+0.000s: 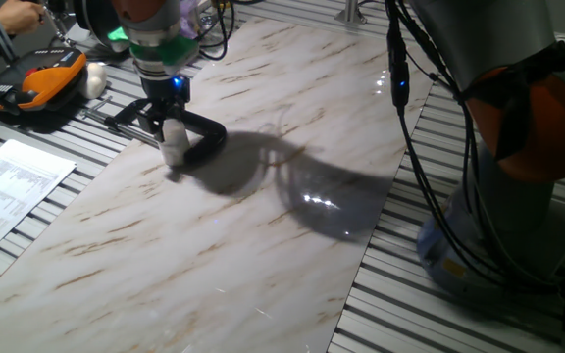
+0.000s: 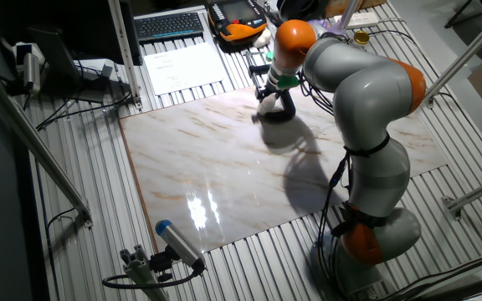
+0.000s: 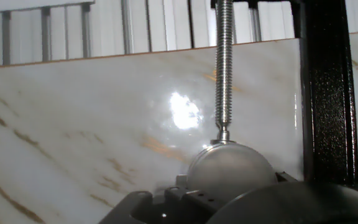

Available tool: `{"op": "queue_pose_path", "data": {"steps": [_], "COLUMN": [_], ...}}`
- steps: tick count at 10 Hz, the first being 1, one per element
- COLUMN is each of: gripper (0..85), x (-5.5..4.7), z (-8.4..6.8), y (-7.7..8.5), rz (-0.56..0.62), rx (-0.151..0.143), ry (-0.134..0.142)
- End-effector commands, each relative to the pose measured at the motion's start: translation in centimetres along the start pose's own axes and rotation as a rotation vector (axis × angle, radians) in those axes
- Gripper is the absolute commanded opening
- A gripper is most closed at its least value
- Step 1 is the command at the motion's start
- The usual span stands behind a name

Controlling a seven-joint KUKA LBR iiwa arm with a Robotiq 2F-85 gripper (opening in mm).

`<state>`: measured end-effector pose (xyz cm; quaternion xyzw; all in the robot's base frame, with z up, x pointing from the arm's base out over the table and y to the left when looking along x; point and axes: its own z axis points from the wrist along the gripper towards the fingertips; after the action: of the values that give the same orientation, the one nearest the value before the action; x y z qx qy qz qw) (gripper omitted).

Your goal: Unscrew the lid from the jar

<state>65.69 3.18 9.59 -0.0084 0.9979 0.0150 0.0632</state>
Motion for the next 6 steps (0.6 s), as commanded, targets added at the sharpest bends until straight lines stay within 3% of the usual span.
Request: {"op": "queue_pose_path", "data": {"steps": [1,4,6], "gripper": [17.0,17.0,17.0], "x": [-0.01,-0.06,-0.1], "z": [-0.01,-0.11,-0.16], "y": [0.0,-0.01,0.02], "rz": [-0.025,-0.076,-0.116], "rx": [-0.003,-0.004,0.0], "ry": [0.0,0.038,0.043]}}
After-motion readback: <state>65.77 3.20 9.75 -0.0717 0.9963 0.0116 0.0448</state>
